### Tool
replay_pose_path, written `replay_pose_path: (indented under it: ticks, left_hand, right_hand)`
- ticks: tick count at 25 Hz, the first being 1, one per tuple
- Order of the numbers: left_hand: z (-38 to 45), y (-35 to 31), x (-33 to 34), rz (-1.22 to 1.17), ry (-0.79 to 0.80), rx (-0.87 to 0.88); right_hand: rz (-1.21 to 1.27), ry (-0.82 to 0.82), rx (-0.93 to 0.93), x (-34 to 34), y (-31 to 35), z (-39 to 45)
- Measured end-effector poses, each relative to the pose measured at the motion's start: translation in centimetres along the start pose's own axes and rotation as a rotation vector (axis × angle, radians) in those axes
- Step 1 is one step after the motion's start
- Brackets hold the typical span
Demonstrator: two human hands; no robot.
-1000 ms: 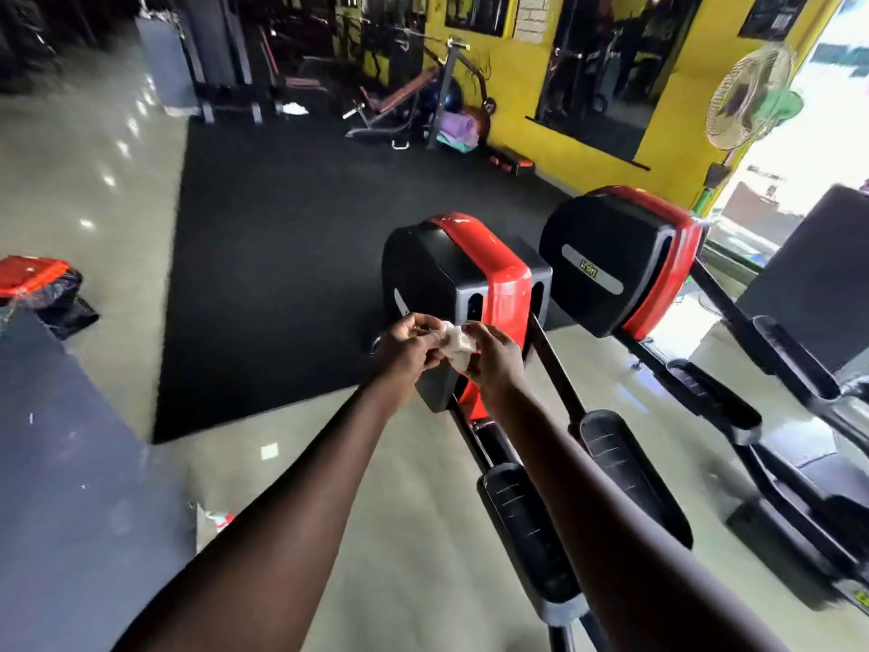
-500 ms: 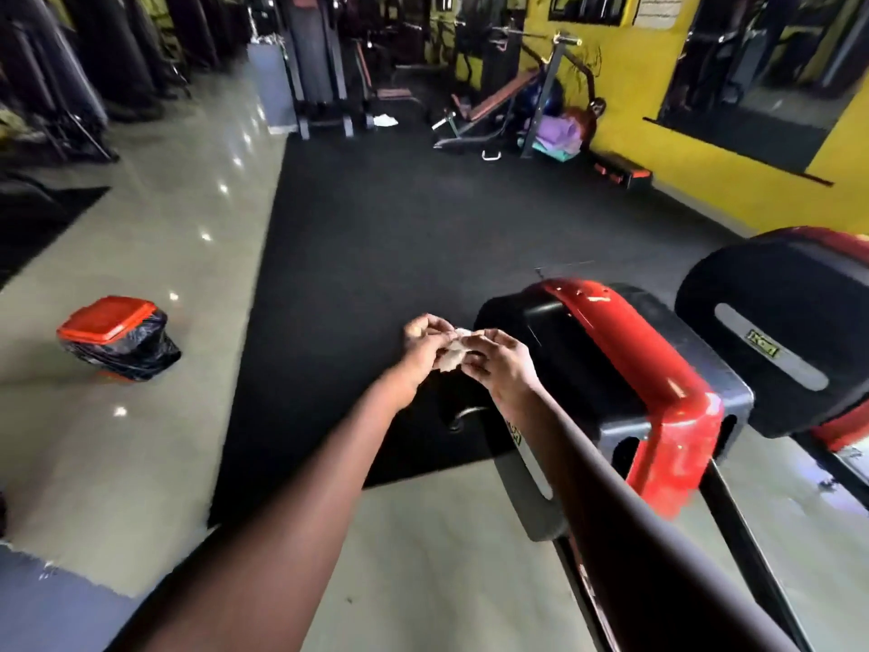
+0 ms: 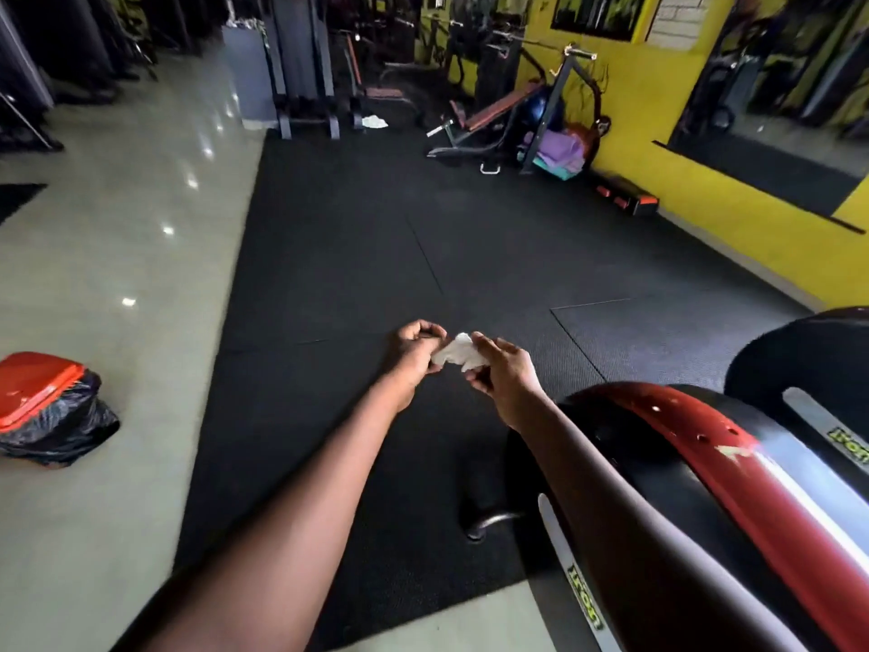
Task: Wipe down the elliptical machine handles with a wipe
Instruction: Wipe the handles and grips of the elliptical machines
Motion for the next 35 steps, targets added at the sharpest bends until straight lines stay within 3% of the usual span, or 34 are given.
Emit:
replay_pose_path:
  ticks: [2, 6, 12, 16, 22, 25, 28, 32, 35]
  left_hand:
    - [5.9, -2.0, 1.1, -0.029, 0.038, -0.011]
    - [18.9, -3.8, 6.6, 0.066, 0.271, -0.001]
    - [39.7, -6.8, 16.1, 0.183, 0.251, 0.028]
    - [50.1, -10.7, 24.5, 0.081, 0.328, -0.037]
    - [59.7, -12.0, 43.0, 0.164, 0.643, -0.047]
    - [62.9, -12.3, 53.0, 0.133, 0.751, -0.077]
    - [63.0, -12.5, 63.6, 0.152, 1.055, -0.144]
    - [59.6, -12.4, 77.9, 0.196, 1.325, -0.112]
    - [54.4, -9.6, 86.1, 0.23, 1.471, -0.231]
  right_hand:
    - [0.016, -0.042, -0.001, 0.4, 1.7, 5.1]
    - [0.06, -0.15, 0.001, 0.2, 3.7, 18.4]
    - [0.169, -0.123, -0.046, -1.3, 7.5, 39.3]
    - [0.155, -0.251, -0.03, -6.3, 12.5, 50.8]
    - [0.194, -0.519, -0.093, -19.3, 16.9, 61.1]
    - [0.213, -0.66, -0.149, -27.1, 18.5, 65.9]
    - [0.245, -0.866, -0.171, -34.9, 20.2, 67.9]
    - [0.28, -1.181, -0.174, -46.2, 21.6, 64.6]
    - [0.325, -1.379, -0.225, -53.3, 20.8, 60.3]
Point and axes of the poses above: each hand's wrist, its own z-axis towards the middle knuckle, its own x-axis out of the palm, y = z × x, the point moved 9 cm from there along z, towards the middle knuckle, and after that the axes turned 3 degrees about -y, right-handed, at the moved point
